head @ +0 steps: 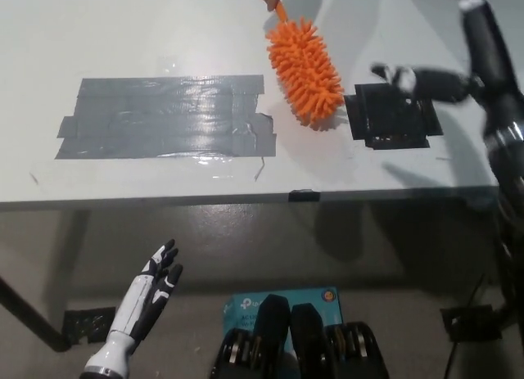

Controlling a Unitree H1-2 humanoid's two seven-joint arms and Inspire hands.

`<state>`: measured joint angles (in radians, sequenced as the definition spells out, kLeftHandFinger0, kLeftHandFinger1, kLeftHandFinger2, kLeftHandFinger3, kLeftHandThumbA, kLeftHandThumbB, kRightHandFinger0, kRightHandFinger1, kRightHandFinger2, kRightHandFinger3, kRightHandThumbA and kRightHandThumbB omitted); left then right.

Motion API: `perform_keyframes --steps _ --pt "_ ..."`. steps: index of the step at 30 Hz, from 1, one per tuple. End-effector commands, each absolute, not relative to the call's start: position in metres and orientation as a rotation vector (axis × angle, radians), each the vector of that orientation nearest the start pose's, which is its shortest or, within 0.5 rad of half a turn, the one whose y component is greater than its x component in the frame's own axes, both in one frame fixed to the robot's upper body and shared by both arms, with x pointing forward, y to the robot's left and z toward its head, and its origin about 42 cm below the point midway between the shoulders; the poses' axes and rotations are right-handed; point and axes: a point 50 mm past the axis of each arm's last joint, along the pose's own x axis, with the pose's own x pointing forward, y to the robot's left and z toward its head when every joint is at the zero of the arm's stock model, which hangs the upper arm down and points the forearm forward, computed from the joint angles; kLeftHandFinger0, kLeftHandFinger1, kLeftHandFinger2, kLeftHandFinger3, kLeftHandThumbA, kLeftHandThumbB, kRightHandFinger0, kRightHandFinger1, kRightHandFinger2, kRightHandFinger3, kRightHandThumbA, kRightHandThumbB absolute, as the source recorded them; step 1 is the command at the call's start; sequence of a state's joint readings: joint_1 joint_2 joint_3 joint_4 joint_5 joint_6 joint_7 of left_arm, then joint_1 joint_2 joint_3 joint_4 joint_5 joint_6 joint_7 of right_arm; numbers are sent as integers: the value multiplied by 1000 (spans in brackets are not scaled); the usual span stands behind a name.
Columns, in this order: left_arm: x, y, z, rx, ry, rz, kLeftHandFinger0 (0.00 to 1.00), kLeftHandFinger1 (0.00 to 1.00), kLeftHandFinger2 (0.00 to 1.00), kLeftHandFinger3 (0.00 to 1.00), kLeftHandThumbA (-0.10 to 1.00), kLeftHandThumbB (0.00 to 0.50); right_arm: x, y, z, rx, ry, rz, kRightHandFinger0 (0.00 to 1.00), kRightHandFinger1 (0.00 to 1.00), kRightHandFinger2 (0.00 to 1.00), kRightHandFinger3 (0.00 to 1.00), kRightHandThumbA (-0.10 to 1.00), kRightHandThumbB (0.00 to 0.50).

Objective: A person hands an oraange duster to the robot and the robot grabs it with its right hand and places it on the black marked spot infron tof it on the desk

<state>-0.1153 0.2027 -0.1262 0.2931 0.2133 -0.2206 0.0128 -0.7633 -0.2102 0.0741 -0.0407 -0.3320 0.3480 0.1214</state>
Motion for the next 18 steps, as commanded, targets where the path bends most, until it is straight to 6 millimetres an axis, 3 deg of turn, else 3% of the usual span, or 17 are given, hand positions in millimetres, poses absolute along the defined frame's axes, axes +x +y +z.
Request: perform_keyframes --steps 1,4,9,18 --pt "325 246 77 432 -114 -183 1000 1000 1000 1000 968 105 507 -169 393 -629 -316 137 1000 1000 1000 1000 944 371" --pt "324 246 77 433 -110 -184 1000 1000 1000 1000 968 105 539 -153 392 -657 -219 158 1000 1000 1000 1000 970 413" --pt "325 243 79 430 -112 -190 1000 1000 1000 1000 973 111 570 -131 391 -701 -98 181 1000 1000 1000 1000 1000 416" --pt "329 239 83 421 -132 -196 993 1000 1000 1000 956 99 590 -108 376 -672 20 223 1000 1000 1000 1000 1000 428"
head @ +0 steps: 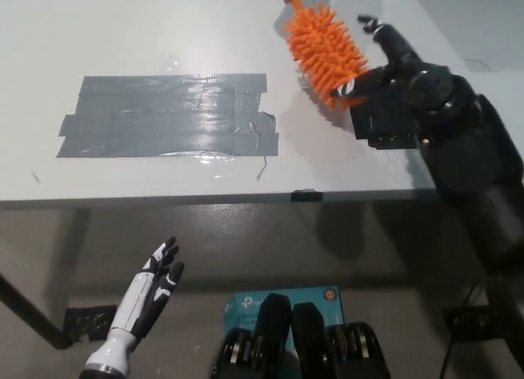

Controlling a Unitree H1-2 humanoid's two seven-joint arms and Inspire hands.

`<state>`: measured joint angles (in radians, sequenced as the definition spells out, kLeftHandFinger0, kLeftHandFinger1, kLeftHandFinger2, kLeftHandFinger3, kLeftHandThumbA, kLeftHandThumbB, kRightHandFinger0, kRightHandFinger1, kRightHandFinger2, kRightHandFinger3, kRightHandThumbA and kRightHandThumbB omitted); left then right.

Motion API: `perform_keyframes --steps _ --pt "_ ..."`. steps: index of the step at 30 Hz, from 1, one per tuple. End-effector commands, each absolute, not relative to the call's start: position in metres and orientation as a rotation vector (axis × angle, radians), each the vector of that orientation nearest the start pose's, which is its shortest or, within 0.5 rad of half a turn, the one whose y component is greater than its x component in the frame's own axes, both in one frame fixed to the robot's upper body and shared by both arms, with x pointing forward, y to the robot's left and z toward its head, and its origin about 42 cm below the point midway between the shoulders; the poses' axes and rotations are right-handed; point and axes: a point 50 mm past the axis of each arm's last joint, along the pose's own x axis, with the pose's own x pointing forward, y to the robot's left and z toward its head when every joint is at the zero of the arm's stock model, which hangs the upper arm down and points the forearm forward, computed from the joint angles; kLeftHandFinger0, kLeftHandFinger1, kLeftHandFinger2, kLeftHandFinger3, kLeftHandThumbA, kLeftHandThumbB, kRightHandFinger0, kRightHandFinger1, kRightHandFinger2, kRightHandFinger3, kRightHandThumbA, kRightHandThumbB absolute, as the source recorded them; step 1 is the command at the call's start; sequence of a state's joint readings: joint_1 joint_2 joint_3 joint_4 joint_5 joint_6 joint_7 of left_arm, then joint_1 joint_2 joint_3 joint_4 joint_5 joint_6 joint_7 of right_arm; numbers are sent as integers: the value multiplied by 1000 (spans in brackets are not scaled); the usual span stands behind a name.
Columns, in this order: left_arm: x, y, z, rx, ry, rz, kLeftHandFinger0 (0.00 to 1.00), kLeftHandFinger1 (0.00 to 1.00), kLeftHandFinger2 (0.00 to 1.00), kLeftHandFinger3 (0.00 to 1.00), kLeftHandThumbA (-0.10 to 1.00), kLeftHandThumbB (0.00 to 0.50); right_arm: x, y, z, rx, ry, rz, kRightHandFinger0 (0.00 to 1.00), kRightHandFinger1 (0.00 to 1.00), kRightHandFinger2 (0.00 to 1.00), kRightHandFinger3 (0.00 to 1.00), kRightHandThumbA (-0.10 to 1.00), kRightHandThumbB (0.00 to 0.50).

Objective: A person hands an oraange duster to the robot and the robot grabs it with its right hand and places it on the black marked spot infron tof it on the desk

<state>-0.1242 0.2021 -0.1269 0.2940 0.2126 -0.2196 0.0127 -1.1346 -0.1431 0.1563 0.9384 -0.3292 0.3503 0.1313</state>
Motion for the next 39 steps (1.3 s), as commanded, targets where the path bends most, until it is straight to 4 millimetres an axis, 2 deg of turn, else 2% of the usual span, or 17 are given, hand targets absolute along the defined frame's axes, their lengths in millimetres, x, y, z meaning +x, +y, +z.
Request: perform_keyframes --steps 1,6,13,18,20,22,23,24,25,27,28,29,33,34,36,37,39 --pt "329 239 83 424 -131 -197 989 1000 1000 1000 956 100 592 -105 372 -645 44 228 1000 1000 1000 1000 1000 415" --pt "329 236 84 428 -131 -210 983 1000 1000 1000 971 115 594 -103 356 -503 119 236 1000 1000 1000 1000 993 397" --pt "332 235 87 423 -150 -216 969 1000 1000 1000 956 123 595 -97 361 -437 129 254 1000 1000 1000 1000 1000 435" --pt "333 235 89 428 -156 -213 960 1000 1000 1000 973 132 595 -92 368 -483 126 251 1000 1000 1000 1000 1000 371" --pt "334 235 89 427 -156 -212 955 1000 1000 1000 976 132 595 -93 365 -516 133 249 1000 1000 1000 1000 1000 368" --pt "334 234 89 419 -155 -211 952 1000 1000 1000 974 134 595 -95 360 -539 155 235 1000 1000 1000 1000 932 357" --pt "333 234 89 418 -154 -209 945 1000 1000 1000 969 128 594 -98 352 -533 167 212 815 1000 1000 1000 789 346" --pt "332 234 90 415 -154 -207 943 1000 1000 1000 968 128 593 -99 344 -503 192 186 549 962 1000 1000 605 307" --pt "332 234 90 414 -154 -206 942 1000 1000 1000 965 127 593 -99 342 -491 202 175 364 708 1000 1000 514 334" --pt "332 234 90 414 -154 -207 940 1000 1000 1000 962 127 593 -99 342 -490 202 174 264 600 1000 1000 515 323" --pt "334 233 92 412 -165 -210 940 1000 1000 1000 960 122 592 -102 336 -651 219 181 53 120 447 955 40 329" --pt "336 233 93 412 -175 -213 939 1000 1000 1000 961 125 591 -101 328 -766 214 181 2 44 259 1000 -94 251" --pt "338 232 94 411 -177 -214 938 1000 1000 1000 963 127 591 -101 328 -782 211 183 0 135 417 1000 -100 242" --pt "339 233 94 410 -178 -210 933 1000 1000 1000 968 138 590 -100 323 -791 208 200 30 190 491 1000 -100 206" --pt "339 233 94 409 -178 -209 931 1000 1000 1000 972 140 589 -99 321 -796 206 207 30 244 556 1000 -100 194" --pt "339 234 94 406 -177 -211 931 1000 1000 1000 974 140 589 -100 319 -792 208 209 34 315 682 1000 -100 188" --pt "339 234 94 403 -175 -212 930 1000 1000 1000 977 141 589 -103 316 -788 210 213 9 336 739 1000 -100 170"
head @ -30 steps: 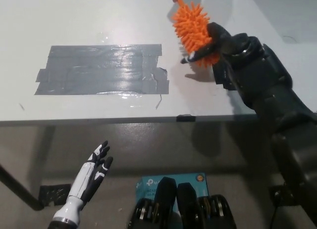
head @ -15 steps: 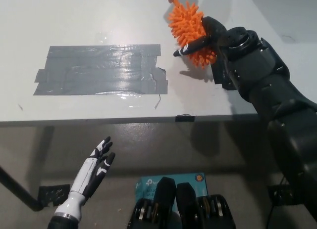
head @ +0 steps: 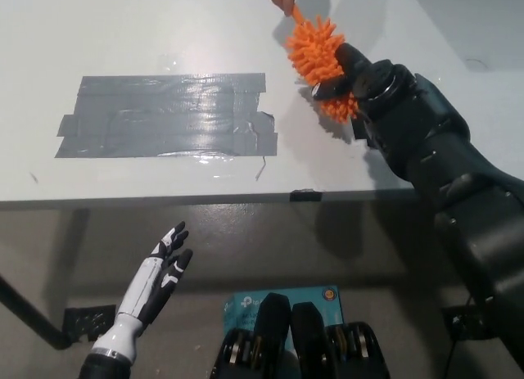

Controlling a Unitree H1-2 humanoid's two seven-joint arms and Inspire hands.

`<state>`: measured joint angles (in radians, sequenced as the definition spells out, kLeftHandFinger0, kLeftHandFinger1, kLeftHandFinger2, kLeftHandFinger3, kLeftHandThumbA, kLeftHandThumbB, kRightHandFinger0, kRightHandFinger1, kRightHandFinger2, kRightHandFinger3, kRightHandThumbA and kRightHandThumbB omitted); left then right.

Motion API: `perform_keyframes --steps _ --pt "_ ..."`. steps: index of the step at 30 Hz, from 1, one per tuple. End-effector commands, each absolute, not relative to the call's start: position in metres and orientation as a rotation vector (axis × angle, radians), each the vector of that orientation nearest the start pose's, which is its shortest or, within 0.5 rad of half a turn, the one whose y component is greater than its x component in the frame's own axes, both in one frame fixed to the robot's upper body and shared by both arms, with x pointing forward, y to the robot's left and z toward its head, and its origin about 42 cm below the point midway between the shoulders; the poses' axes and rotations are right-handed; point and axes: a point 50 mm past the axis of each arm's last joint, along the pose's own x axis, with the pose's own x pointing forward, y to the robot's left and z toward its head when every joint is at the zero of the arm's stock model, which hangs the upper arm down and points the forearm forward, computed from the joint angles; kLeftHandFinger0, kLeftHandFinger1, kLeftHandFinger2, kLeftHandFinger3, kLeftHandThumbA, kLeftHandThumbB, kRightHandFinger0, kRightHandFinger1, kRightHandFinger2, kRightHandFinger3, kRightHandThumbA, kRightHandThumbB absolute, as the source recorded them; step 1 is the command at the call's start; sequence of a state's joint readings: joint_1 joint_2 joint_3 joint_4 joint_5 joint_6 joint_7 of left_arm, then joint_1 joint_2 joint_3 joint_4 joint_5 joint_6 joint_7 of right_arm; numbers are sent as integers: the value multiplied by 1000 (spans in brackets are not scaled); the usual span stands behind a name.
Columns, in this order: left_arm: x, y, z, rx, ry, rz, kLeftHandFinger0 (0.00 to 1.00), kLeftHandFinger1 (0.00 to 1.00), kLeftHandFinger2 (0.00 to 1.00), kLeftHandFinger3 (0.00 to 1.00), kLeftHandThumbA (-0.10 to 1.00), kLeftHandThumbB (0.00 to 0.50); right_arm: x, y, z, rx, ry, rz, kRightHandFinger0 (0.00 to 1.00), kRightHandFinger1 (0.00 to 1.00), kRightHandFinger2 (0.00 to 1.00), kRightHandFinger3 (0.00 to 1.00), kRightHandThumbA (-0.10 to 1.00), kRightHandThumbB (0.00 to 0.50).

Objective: A person hands an oraange duster to the robot and the robot grabs it with its right hand and places it on the black marked spot infron tof it on the desk

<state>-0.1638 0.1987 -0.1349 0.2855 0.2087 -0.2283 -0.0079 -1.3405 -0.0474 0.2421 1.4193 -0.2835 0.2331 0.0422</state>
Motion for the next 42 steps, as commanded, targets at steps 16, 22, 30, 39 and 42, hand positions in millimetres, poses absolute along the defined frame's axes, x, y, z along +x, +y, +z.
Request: perform_keyframes --steps 16,22,30,39,42 --pt "342 235 95 402 -176 -219 905 1000 1000 1000 980 135 598 -130 341 -747 111 171 65 579 991 799 -100 166" --pt "343 236 95 403 -169 -221 903 1000 1000 1000 972 132 603 -157 382 -715 -25 131 78 600 890 971 -100 177" --pt "344 239 96 403 -171 -220 904 1000 1000 1000 959 118 598 -190 396 -702 -76 111 138 662 933 960 -100 178" --pt "345 239 94 408 -163 -219 901 1000 1000 1000 948 112 585 -239 358 -727 3 71 193 737 1000 1000 -100 152" --pt "345 239 95 408 -162 -219 903 1000 1000 1000 944 111 584 -241 353 -730 15 68 204 748 1000 1000 -100 154"
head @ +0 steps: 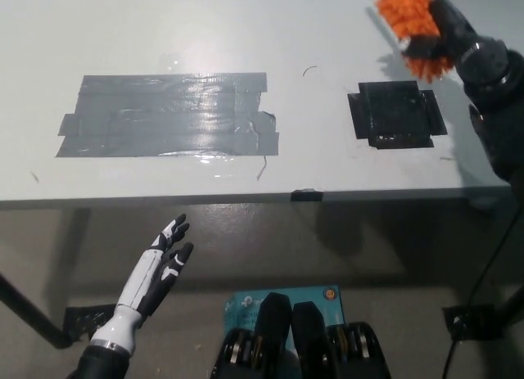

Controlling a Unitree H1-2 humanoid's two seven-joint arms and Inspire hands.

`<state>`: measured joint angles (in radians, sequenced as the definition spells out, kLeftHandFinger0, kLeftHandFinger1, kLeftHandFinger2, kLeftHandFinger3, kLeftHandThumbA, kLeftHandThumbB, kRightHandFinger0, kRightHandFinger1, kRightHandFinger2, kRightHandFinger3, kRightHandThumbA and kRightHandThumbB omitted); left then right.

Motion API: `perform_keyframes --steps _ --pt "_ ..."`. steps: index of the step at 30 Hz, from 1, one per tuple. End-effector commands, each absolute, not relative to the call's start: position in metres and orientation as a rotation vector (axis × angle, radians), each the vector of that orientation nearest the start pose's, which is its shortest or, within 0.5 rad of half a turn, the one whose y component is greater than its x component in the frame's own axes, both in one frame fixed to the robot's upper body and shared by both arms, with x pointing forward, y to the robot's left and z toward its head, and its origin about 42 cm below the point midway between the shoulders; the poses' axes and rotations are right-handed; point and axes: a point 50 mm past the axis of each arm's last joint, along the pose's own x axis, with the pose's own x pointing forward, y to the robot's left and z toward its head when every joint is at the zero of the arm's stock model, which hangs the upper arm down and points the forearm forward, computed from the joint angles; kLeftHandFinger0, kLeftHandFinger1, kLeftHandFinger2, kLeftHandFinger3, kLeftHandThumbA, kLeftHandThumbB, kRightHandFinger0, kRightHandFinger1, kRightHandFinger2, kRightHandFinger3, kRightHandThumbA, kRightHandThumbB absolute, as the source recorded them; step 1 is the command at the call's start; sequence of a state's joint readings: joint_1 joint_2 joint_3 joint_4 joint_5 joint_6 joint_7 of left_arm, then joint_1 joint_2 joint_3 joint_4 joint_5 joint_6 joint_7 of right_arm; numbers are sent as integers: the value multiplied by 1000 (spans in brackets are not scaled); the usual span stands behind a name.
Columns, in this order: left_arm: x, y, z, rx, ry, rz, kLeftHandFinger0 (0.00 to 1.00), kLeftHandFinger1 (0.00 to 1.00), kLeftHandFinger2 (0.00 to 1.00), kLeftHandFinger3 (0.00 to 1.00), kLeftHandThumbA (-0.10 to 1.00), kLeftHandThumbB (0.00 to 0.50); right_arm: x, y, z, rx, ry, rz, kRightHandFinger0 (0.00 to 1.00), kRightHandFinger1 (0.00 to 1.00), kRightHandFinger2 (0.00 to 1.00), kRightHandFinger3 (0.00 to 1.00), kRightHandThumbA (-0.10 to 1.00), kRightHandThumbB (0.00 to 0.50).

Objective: A person hands an oraange duster to the robot and the robot grabs it with its right hand and places it on the black marked spot infron tof it on the desk

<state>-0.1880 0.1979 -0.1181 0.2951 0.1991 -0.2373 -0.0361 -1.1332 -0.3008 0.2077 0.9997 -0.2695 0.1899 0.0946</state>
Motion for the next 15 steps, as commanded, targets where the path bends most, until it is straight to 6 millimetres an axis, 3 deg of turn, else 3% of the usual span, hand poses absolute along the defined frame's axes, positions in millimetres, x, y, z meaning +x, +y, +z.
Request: perform_keyframes --steps 1,2,3,8,10,14,15 --pt "345 239 95 408 -162 -219 903 1000 1000 1000 943 111 584 -241 353 -730 15 69 205 749 1000 1000 -100 154" --pt "345 239 95 408 -162 -219 903 1000 1000 1000 943 111 584 -241 353 -730 16 69 206 750 1000 1000 -100 154" --pt "346 239 96 407 -167 -218 907 1000 1000 1000 941 109 582 -240 326 -716 64 77 189 728 1000 1000 -100 173" --pt "346 239 96 407 -168 -219 904 1000 1000 1000 938 107 581 -240 319 -714 78 79 181 726 1000 1000 -100 174" --pt "347 239 95 411 -165 -217 902 1000 1000 1000 936 114 579 -234 300 -736 102 106 263 804 1000 1000 -100 158" --pt "349 238 97 406 -167 -218 901 1000 1000 1000 932 120 576 -230 285 -756 154 158 296 815 1000 1000 -100 190" --pt "348 238 97 404 -167 -218 901 1000 1000 1000 931 121 576 -229 281 -768 189 185 296 765 1000 1000 -100 191"
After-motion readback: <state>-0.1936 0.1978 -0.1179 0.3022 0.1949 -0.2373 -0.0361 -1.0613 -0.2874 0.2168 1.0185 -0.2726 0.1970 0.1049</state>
